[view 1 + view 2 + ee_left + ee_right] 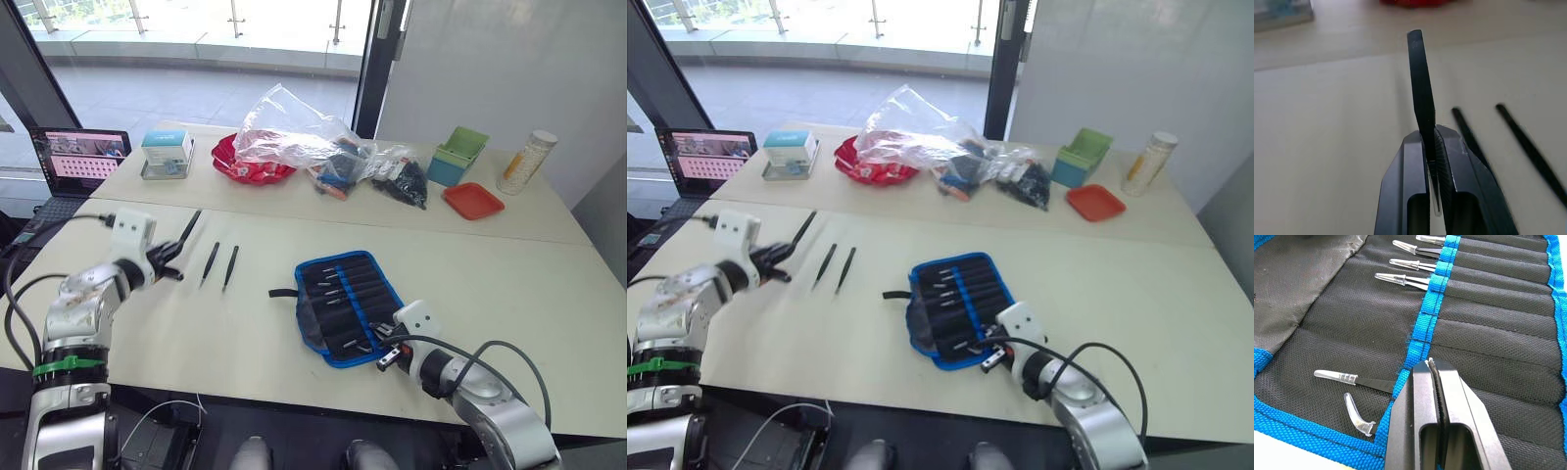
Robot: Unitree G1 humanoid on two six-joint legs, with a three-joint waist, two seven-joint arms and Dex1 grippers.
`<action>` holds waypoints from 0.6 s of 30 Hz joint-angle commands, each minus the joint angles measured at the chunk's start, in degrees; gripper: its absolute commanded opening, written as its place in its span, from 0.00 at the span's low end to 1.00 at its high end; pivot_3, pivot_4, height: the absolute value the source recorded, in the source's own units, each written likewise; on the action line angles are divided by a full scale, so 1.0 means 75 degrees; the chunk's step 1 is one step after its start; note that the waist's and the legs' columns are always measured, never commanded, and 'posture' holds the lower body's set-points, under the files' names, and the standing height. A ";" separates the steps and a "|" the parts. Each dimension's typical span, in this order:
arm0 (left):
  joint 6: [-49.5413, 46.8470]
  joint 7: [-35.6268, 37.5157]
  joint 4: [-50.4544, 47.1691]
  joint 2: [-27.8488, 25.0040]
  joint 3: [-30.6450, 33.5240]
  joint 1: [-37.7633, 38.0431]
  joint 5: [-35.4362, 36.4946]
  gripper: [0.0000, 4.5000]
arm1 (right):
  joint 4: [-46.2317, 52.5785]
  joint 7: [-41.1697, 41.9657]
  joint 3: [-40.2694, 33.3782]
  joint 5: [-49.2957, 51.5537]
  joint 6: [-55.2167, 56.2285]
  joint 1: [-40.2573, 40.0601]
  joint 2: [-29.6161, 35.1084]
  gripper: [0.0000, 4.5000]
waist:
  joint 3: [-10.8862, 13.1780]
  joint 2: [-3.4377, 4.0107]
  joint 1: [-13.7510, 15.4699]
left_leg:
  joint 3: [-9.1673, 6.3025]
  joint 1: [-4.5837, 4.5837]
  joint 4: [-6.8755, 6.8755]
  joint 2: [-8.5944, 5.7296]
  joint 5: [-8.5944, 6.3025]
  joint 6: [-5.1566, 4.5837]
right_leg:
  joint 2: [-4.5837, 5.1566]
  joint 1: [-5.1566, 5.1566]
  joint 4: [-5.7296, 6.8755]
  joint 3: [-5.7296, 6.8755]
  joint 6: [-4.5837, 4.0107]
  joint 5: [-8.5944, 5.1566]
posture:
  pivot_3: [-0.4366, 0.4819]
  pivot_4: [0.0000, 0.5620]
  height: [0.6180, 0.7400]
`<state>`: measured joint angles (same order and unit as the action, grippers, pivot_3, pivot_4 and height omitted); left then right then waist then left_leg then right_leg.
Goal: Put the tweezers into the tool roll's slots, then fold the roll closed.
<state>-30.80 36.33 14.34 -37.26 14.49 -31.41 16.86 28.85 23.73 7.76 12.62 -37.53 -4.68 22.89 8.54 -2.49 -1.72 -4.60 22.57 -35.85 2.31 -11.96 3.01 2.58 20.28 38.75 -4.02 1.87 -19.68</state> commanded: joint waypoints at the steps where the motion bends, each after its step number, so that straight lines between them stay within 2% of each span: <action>1: -0.0484 0.0270 -0.0864 0.0130 -0.0259 -0.0360 0.0446 0.01 | -0.0275 0.0079 0.0312 0.0042 -0.0370 -0.0166 -0.0023 0.00 | 0.0003 0.0007 -0.0021 | 0.0000 0.0000 0.0000 -0.0002 0.0000 0.0000 | 0.0002 -0.0001 0.0000 -0.0001 0.0000 0.0000 | 0.48 0.27 0.86; 4: -0.1036 0.0665 -0.1516 0.0578 -0.1009 -0.0600 0.0783 0.01 | -0.0290 0.0060 0.0325 0.0040 -0.0361 -0.0167 -0.0039 0.00 | 0.0010 0.0023 -0.0080 | 0.0002 -0.0005 0.0004 -0.0006 0.0000 0.0000 | 0.0003 -0.0002 0.0001 -0.0005 0.0000 0.0000 | 0.48 0.27 0.86; 7: -0.1423 0.1081 -0.2084 0.1292 -0.2131 -0.0831 0.0939 0.01 | -0.0295 0.0034 0.0389 0.0019 -0.0343 -0.0185 -0.0079 0.00 | 0.0009 0.0017 -0.0069 | -0.0005 0.0004 -0.0001 -0.0009 0.0000 0.0000 | 0.0000 -0.0003 0.0004 -0.0005 0.0000 0.0000 | 0.48 0.27 0.86; 12: -0.1888 0.1098 -0.2490 0.1714 -0.2824 -0.0760 0.0916 0.01 | -0.0306 -0.0061 0.0356 -0.0015 -0.0323 -0.0180 -0.0184 0.00 | 0.0015 0.0026 -0.0192 | -0.0005 0.0011 -0.0001 -0.0009 0.0000 -0.0002 | -0.0008 0.0007 0.0004 -0.0017 0.0001 0.0000 | 0.48 0.27 0.86; 15: -0.2282 0.1156 -0.2726 0.1514 -0.3262 -0.0642 0.0744 0.01 | -0.0281 -0.0131 0.0326 -0.0028 -0.0327 -0.0212 -0.0243 0.00 | 0.0022 0.0038 -0.0183 | -0.0008 0.0005 0.0003 -0.0002 0.0000 -0.0003 | -0.0017 0.0007 0.0010 -0.0015 0.0001 0.0000 | 0.48 0.27 0.86; 18: -0.2779 0.1525 -0.3054 0.0928 -0.3685 -0.0555 0.0722 0.01 | -0.0249 -0.0171 0.0324 -0.0033 -0.0330 -0.0243 -0.0257 0.00 | 0.0025 0.0041 -0.0183 | -0.0007 0.0006 -0.0001 -0.0006 0.0000 -0.0002 | -0.0014 0.0005 0.0008 -0.0019 0.0001 -0.0001 | 0.48 0.27 0.86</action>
<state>-50.03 46.05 -5.54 -28.51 -12.25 -35.41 22.37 29.08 22.35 8.50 12.53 -37.52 -4.62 20.86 8.72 -2.18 -3.09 -4.65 22.62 -35.86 2.27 -11.96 2.99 2.48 20.32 38.80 -4.16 1.88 -19.69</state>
